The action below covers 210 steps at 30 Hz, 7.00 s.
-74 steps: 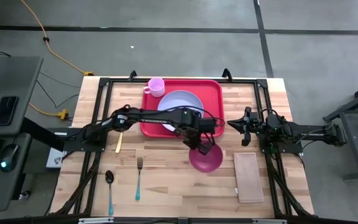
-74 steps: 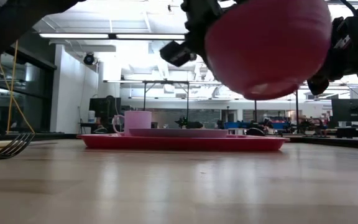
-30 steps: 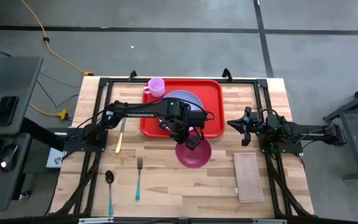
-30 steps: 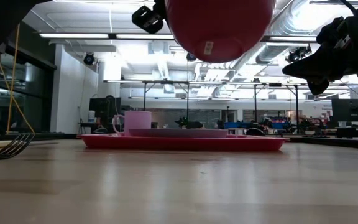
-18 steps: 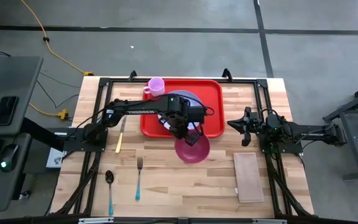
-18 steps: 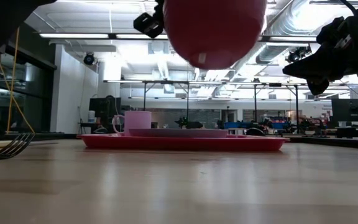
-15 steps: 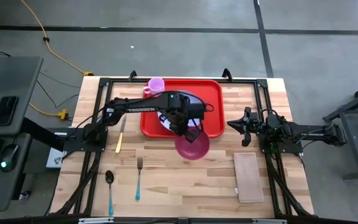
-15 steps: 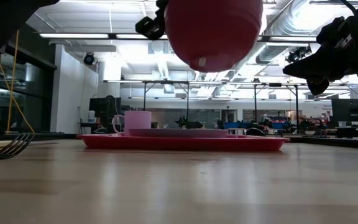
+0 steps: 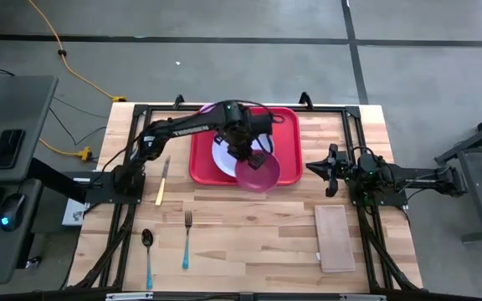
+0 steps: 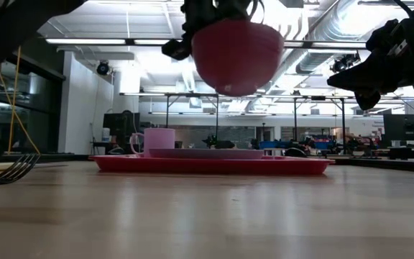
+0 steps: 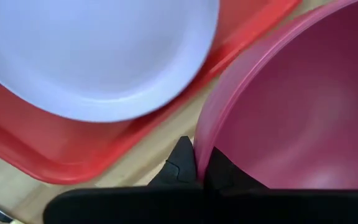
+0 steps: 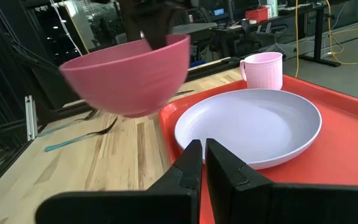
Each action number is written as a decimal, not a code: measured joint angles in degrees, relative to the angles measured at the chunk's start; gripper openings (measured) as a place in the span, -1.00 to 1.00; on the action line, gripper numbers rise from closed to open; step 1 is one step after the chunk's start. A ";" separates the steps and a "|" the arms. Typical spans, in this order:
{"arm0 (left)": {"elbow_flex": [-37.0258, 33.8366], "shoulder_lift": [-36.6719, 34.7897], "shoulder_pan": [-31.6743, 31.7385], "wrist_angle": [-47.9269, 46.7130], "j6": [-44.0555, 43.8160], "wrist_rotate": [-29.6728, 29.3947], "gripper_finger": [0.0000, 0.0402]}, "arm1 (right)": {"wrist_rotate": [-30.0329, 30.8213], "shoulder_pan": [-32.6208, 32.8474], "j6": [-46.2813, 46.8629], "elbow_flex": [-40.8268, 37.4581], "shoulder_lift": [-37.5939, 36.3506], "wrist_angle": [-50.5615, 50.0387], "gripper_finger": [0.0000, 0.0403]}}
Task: Set up tray
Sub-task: Put the red bowl on the blue plate on the orange serving tray
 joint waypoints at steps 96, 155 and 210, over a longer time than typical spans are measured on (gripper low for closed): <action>-14.80 0.09 19.70 13.61 23.05 -0.97 -0.93 | 0.46 0.00 0.98 0.01 0.02 -0.09 -1.00; -23.10 0.09 19.73 19.41 20.01 -1.89 -0.93 | 0.44 0.01 1.03 0.01 0.02 -0.09 -1.00; -23.08 0.09 17.43 18.42 19.81 -8.38 -0.73 | -0.09 0.02 2.10 0.00 0.02 -0.11 -1.00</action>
